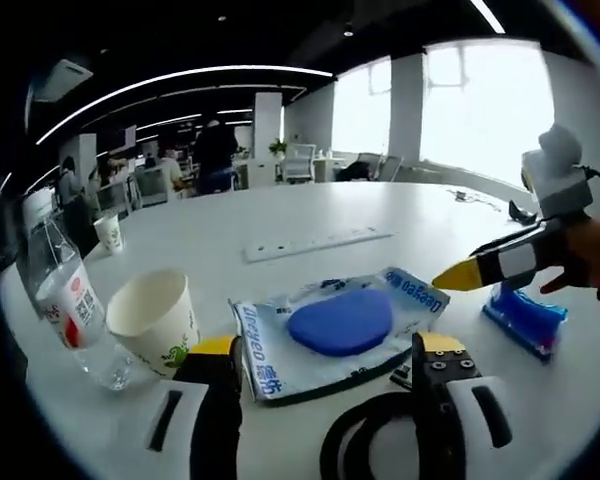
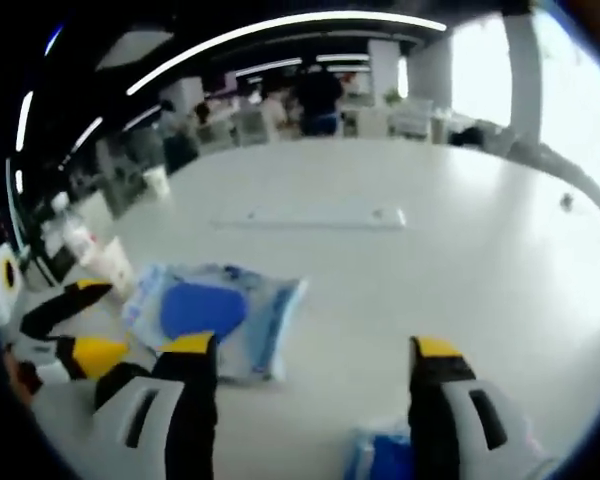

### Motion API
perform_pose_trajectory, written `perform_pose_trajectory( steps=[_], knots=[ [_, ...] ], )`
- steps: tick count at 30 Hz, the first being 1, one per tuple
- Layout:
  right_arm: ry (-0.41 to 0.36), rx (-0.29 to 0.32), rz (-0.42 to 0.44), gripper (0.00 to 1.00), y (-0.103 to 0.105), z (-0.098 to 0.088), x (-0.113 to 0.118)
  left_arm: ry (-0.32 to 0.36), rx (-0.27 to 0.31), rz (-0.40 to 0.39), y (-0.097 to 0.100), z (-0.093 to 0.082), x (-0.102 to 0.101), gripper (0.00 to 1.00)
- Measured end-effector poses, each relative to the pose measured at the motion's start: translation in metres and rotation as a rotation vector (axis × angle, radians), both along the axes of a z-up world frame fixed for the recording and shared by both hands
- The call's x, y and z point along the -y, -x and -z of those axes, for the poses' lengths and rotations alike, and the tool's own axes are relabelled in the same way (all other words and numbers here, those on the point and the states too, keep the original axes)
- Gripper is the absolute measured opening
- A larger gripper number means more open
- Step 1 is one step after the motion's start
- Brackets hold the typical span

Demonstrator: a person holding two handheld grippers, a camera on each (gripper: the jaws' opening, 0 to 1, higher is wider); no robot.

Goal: Arrange the tabletop items into an orderly group along one side of the table until the central work area is clear of visible clutter.

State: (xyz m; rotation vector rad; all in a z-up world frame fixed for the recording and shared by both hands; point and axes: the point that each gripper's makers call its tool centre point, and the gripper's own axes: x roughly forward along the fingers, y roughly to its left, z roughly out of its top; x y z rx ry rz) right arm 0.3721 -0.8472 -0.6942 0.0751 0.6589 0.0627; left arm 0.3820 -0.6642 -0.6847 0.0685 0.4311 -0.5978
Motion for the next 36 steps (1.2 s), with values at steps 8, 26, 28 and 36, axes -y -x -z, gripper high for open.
perform_pose_trajectory(
  steps=[8, 26, 28, 36],
  knots=[
    [-0.009, 0.022, -0.003, 0.97, 0.016, -0.012, 0.012, 0.075, 0.044, 0.056, 0.008, -0.019, 0.012, 0.88],
    [0.001, -0.076, -0.048, 0.93, 0.073, 0.0, 0.029, 0.072, 0.061, 0.175, 0.029, -0.029, 0.025, 0.99],
    [-0.005, -0.092, -0.046, 0.91, 0.08, 0.003, 0.03, 0.076, 0.062, 0.184, 0.031, -0.03, 0.025, 0.99],
    [0.019, -0.134, -0.038, 0.75, 0.096, 0.017, 0.042, 0.071, 0.071, 0.209, 0.039, -0.033, 0.022, 0.99]
  ],
)
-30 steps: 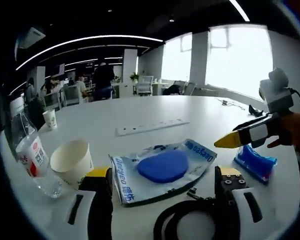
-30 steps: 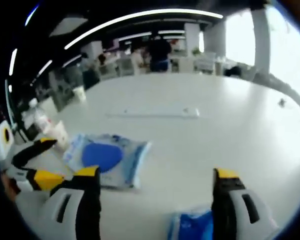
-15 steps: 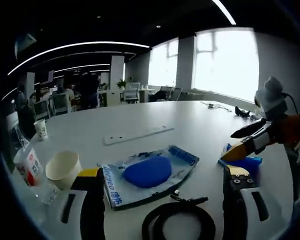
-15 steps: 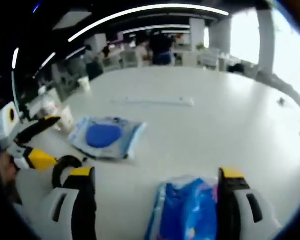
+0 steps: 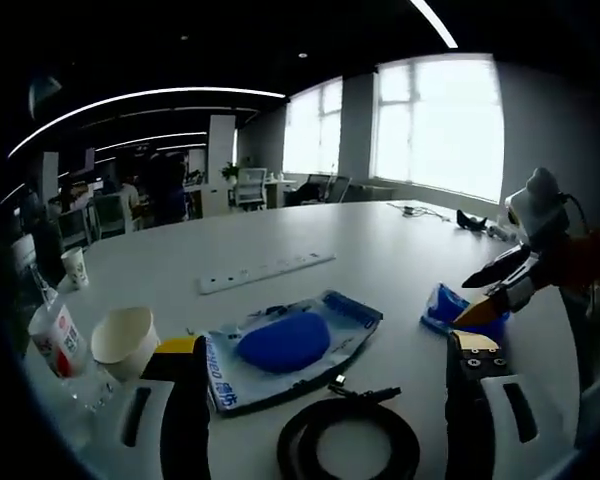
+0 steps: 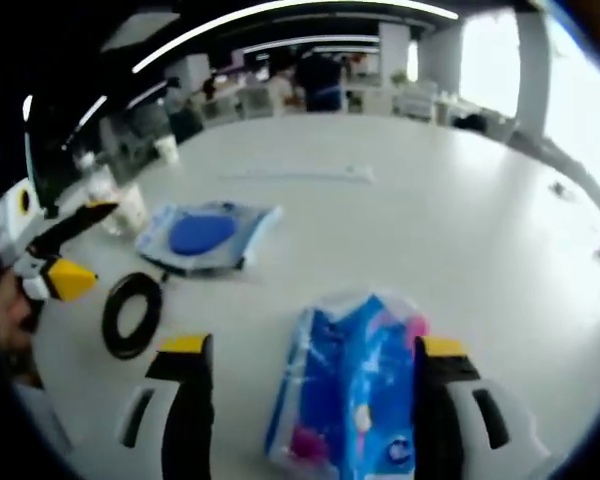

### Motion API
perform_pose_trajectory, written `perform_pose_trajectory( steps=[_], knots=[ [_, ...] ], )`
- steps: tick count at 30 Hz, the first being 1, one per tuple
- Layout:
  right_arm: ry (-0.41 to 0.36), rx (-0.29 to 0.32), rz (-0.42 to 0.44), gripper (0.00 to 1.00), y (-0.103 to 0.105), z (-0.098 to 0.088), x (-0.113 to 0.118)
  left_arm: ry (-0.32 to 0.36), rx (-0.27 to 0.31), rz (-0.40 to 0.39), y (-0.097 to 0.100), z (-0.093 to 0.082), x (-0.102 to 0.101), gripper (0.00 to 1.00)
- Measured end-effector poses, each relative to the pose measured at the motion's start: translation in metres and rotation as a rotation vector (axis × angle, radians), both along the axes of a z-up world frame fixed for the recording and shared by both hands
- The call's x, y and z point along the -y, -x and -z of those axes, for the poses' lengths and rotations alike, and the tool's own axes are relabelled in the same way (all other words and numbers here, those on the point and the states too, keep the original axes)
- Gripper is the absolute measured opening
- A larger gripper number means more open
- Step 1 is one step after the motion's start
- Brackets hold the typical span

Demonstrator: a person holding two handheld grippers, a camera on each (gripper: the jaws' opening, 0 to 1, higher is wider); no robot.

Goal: Arrange the tabletop items into an orderly group along one side of the table until the central work area is clear of visible clutter.

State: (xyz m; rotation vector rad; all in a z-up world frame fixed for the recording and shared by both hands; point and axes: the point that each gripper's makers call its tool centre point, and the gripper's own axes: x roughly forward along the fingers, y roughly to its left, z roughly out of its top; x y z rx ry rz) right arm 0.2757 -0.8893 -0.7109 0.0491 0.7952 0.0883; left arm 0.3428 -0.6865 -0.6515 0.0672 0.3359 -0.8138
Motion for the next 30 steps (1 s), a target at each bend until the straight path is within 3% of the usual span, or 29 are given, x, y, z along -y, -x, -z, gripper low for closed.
perform_pose_trajectory(
  steps=[7, 11, 30],
  knots=[
    [0.036, -0.051, 0.014, 0.51, 0.011, 0.014, 0.013, -0.008, -0.009, 0.01, 0.007, 0.001, -0.002, 0.99],
    [0.039, -0.077, 0.032, 0.44, 0.017, 0.02, 0.018, -0.006, -0.013, 0.01, 0.009, 0.001, -0.002, 0.99],
    [0.104, -0.085, 0.021, 0.12, 0.022, 0.02, 0.028, -0.007, -0.011, 0.03, 0.015, -0.002, 0.003, 0.98]
  ],
)
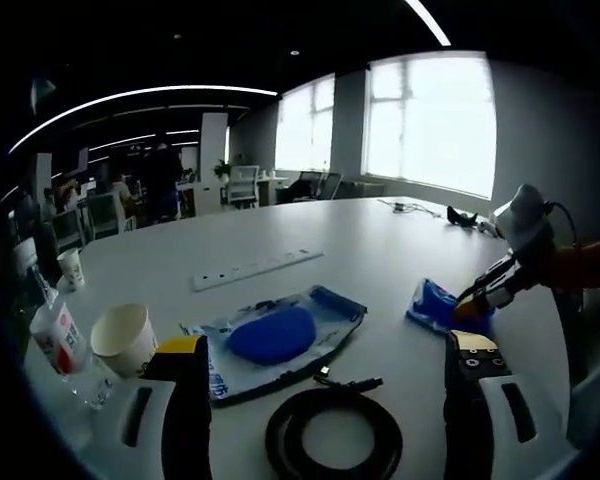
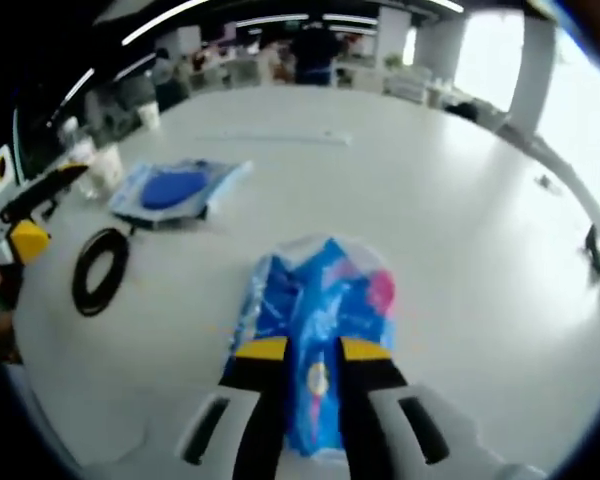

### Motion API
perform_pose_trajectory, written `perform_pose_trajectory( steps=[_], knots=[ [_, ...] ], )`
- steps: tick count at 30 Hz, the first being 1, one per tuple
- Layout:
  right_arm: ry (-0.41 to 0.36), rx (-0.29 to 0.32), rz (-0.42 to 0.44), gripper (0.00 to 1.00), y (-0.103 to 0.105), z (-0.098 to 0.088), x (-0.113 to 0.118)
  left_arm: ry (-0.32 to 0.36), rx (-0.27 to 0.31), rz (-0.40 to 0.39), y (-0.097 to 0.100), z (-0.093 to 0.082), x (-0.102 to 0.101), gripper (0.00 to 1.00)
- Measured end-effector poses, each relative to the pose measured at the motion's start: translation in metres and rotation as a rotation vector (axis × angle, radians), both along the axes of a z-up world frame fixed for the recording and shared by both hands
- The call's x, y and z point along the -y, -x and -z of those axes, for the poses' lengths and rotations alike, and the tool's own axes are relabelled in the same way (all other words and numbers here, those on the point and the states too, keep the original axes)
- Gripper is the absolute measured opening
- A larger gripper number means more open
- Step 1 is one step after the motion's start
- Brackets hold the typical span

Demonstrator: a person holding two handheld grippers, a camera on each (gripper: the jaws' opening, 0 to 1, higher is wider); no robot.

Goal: Arrange the tabletop items into an orderly group along one side of the table until the central work area is clear of visible clutter.

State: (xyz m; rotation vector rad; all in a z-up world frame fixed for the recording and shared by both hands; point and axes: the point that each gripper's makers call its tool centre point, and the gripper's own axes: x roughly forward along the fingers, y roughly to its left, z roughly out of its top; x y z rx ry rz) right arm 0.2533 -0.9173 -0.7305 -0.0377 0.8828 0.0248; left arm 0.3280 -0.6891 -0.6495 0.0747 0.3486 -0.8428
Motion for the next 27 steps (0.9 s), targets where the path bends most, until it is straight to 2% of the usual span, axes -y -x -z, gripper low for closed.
perform_pose_trajectory(
  steps=[4, 7, 17, 25, 27],
  knots=[
    [0.009, 0.004, -0.014, 0.02, 0.0, -0.001, 0.0, 0.0, -0.003, 0.006, 0.001, 0.0, 0.001, 0.97],
    [0.017, 0.01, -0.018, 0.0, 0.0, -0.004, 0.001, 0.002, 0.001, 0.011, 0.001, -0.001, 0.002, 0.97],
    [0.052, 0.023, -0.059, 0.0, 0.003, -0.011, 0.003, 0.004, -0.004, 0.025, 0.006, -0.002, 0.004, 0.95],
    [0.093, 0.046, -0.137, 0.0, 0.005, -0.021, -0.001, 0.01, -0.005, 0.044, 0.01, -0.004, 0.007, 0.93],
    [0.11, 0.056, -0.18, 0.0, 0.004, -0.024, -0.004, 0.011, -0.005, 0.047, 0.011, -0.004, 0.008, 0.92]
  ],
)
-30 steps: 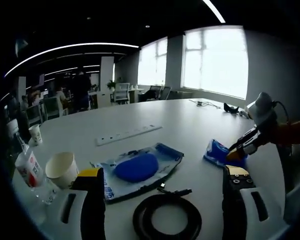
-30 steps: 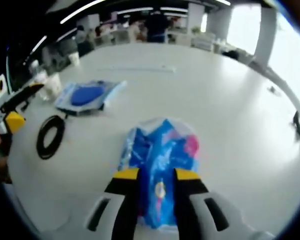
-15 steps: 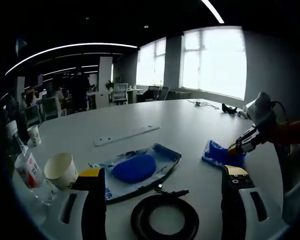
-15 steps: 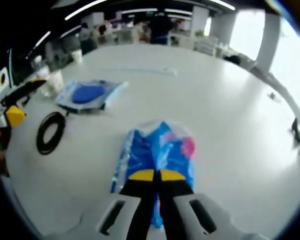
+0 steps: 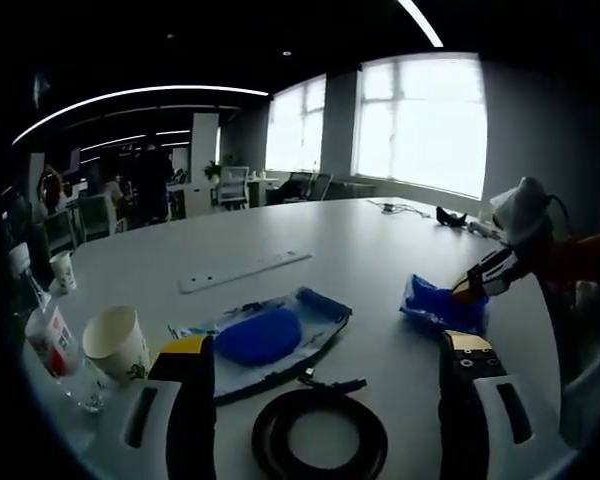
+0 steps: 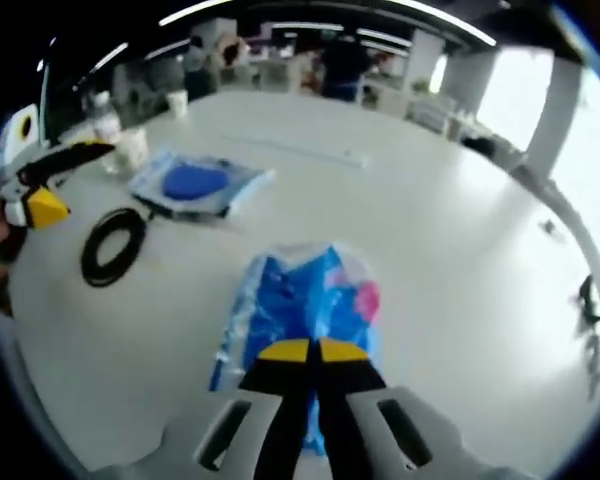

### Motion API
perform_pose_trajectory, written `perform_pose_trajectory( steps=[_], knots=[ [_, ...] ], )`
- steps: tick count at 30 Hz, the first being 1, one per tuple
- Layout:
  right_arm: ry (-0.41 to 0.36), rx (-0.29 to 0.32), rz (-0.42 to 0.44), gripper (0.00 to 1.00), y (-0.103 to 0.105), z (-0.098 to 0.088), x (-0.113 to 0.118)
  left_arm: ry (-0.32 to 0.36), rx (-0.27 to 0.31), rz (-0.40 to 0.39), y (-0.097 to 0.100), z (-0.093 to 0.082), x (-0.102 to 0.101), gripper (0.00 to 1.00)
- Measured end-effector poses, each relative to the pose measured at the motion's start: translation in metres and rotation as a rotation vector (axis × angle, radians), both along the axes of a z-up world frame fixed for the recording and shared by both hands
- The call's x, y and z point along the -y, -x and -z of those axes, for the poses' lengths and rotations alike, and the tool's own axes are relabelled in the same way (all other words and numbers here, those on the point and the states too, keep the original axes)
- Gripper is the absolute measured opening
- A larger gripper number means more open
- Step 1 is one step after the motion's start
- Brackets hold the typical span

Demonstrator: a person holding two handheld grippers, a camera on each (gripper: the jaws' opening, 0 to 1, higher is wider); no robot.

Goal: Arrange the tabletop items into an orderly group along one side of the table until the central work area is clear of visible clutter.

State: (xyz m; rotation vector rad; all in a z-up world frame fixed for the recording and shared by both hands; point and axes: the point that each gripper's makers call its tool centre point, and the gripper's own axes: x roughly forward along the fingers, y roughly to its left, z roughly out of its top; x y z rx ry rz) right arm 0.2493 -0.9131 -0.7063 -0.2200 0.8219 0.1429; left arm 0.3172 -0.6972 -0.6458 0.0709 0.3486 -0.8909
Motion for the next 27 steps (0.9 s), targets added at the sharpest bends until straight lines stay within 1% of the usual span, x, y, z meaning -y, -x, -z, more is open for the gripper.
perform_pose_trajectory(
  steps=[3, 5, 6, 8, 10, 11, 13, 15, 16, 17, 20, 23, 27],
  knots=[
    [0.009, 0.003, -0.043, 0.0, 0.001, -0.003, -0.007, -0.002, -0.003, 0.006, 0.002, 0.001, 0.001, 0.91],
    [0.065, 0.013, -0.098, 0.0, 0.001, -0.006, -0.009, -0.007, -0.003, 0.01, 0.004, 0.002, 0.002, 0.91],
    [0.081, 0.017, -0.123, 0.0, 0.001, -0.008, -0.012, -0.007, -0.004, 0.011, 0.004, 0.002, 0.002, 0.91],
    [0.068, 0.028, -0.143, 0.0, 0.002, -0.01, -0.019, -0.003, -0.005, 0.016, 0.006, 0.002, 0.002, 0.9],
    [0.058, 0.027, -0.182, 0.0, 0.003, -0.012, -0.027, -0.006, -0.004, 0.022, 0.008, 0.002, 0.003, 0.89],
    [0.068, 0.032, -0.217, 0.0, 0.003, -0.013, -0.032, -0.008, -0.003, 0.024, 0.008, 0.002, 0.004, 0.88],
    [0.075, 0.034, -0.259, 0.0, 0.004, -0.013, -0.039, -0.009, -0.004, 0.03, 0.01, 0.003, 0.005, 0.87],
    [0.067, 0.039, -0.31, 0.0, 0.006, -0.014, -0.048, -0.01, -0.007, 0.037, 0.012, 0.005, 0.006, 0.86],
    [0.075, 0.037, -0.329, 0.0, 0.007, -0.014, -0.051, -0.011, -0.007, 0.041, 0.014, 0.005, 0.007, 0.85],
    [0.101, 0.041, -0.382, 0.0, 0.008, -0.014, -0.056, -0.013, -0.006, 0.045, 0.015, 0.006, 0.007, 0.85],
    [0.145, 0.046, -0.457, 0.0, 0.013, -0.014, -0.066, -0.019, -0.008, 0.052, 0.018, 0.009, 0.008, 0.82],
    [0.153, 0.045, -0.504, 0.0, 0.017, -0.014, -0.075, -0.017, -0.011, 0.057, 0.021, 0.01, 0.009, 0.8],
    [0.135, 0.048, -0.559, 0.0, 0.022, -0.015, -0.09, -0.021, -0.016, 0.076, 0.026, 0.014, 0.012, 0.78]
  ],
)
